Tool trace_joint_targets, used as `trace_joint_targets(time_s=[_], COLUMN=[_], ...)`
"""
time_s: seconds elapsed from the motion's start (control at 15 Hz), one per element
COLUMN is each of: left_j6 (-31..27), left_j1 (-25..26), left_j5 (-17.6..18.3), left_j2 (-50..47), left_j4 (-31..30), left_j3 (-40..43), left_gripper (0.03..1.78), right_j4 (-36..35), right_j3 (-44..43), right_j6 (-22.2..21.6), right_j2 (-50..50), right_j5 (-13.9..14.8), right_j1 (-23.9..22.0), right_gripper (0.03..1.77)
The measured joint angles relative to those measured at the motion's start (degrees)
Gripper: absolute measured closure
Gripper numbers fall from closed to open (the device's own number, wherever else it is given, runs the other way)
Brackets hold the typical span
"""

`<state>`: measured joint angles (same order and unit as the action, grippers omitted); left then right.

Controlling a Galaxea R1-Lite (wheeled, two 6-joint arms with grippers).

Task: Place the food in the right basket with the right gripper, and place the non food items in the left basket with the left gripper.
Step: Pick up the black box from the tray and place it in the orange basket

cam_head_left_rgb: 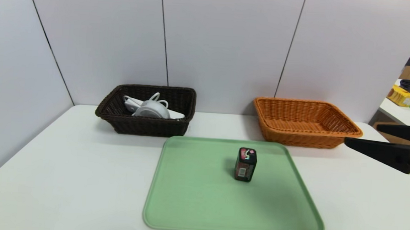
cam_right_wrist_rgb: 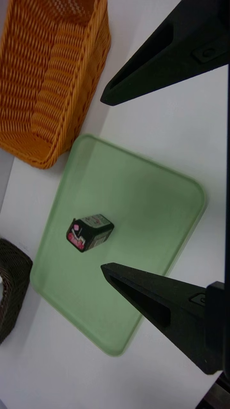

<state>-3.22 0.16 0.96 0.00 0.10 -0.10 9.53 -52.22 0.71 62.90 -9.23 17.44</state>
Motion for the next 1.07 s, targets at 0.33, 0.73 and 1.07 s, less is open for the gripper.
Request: trace_joint_targets(time_s=[0.33,0.73,1.07], left_j6=[-0.02,0.00,0.00], left_j1=[0.00,0.00,0.00], left_j5=[0.00,-0.02,0.00], left_j2=[0.00,0.00,0.00], left_j4=[0.00,0.00,0.00], left_j3=[0.00,0.00,0.00], left_gripper=[0.12,0.12,0.12], right_j4=[5.86,14.08,20.50], right_j3=[-14.17,-29.70,-36.15], right_j6=[-4.50,-16.19,-22.76], right_j2=[14.99,31.42,42.14], right_j5=[-0.02,7.86,22.31], right_j1=[6.42,16.96,22.88], right_gripper=[0.10,0.10,0.10])
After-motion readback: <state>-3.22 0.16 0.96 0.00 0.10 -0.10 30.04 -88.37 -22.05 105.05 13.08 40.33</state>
